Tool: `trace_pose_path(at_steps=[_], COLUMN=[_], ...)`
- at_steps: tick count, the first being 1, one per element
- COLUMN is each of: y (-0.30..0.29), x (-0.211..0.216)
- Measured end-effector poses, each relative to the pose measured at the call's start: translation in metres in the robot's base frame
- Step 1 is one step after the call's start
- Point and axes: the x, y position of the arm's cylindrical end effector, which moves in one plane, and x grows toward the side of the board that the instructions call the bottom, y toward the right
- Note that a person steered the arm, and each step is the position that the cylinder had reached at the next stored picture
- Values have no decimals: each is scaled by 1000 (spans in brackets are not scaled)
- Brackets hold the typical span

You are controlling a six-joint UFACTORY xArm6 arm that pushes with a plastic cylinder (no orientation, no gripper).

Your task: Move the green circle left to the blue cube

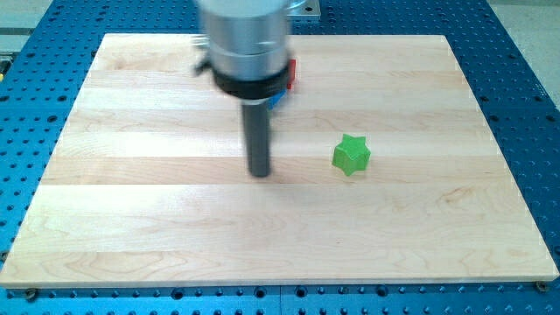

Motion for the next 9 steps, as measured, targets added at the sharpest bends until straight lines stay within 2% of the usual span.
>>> trace_pose_path(at_steps=[1, 2, 4, 5, 6, 8, 9], y=[-12, -76, -43, -85, -91, -51, -54], x=[-53, -59, -83, -60, -82, -81, -36])
